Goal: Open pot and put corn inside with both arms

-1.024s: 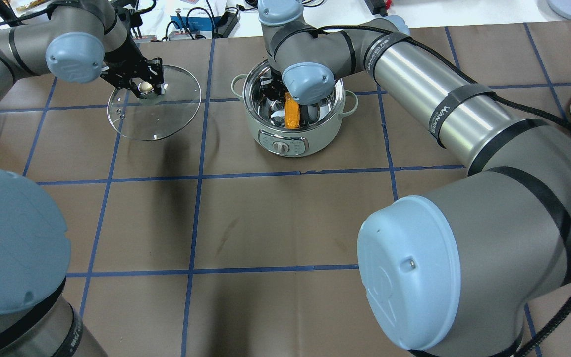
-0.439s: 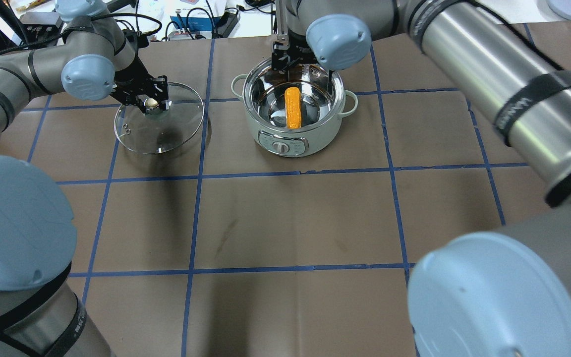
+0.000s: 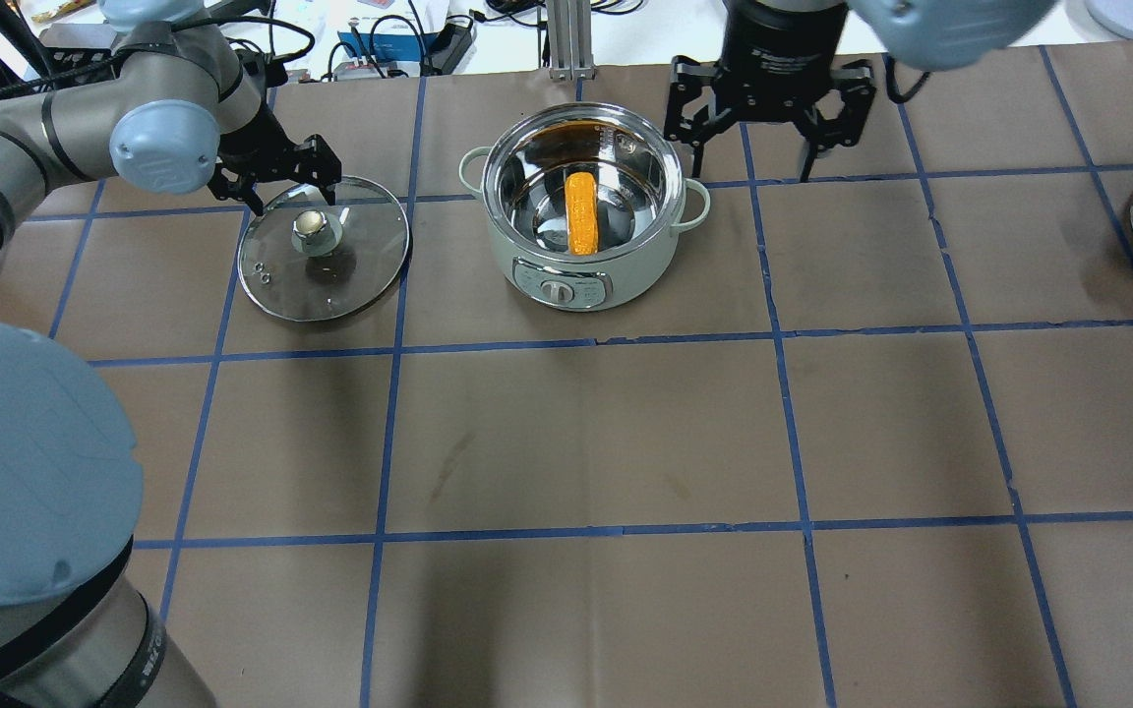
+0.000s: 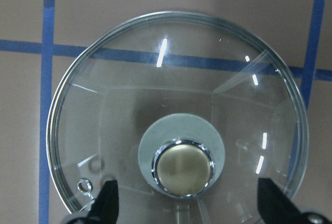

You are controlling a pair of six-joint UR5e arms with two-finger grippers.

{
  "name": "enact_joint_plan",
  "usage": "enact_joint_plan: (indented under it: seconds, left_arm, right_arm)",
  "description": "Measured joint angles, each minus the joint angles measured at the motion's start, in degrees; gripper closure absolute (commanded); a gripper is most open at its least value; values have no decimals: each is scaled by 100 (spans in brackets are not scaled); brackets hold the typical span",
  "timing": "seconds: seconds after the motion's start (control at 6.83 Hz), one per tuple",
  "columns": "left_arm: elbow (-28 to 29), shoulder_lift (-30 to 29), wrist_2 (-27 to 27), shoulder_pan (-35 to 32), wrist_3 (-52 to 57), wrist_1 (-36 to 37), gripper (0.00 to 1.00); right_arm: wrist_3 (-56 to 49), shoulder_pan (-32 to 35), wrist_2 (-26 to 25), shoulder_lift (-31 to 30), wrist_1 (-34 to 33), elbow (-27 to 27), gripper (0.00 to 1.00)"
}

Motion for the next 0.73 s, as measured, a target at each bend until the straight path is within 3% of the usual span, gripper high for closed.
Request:
enact_joint_plan:
  seconds: [0.29,0.73]
  left_arm:
    - [-3,773,-6,-145,-63,-859,0]
    - [-175,2231,-8,-722,-59,-2003,0]
  right_arm:
    - [-1006,-184,-110,-554,-36,676,7]
    - [-1391,-342,-134,-650,-373,801,0]
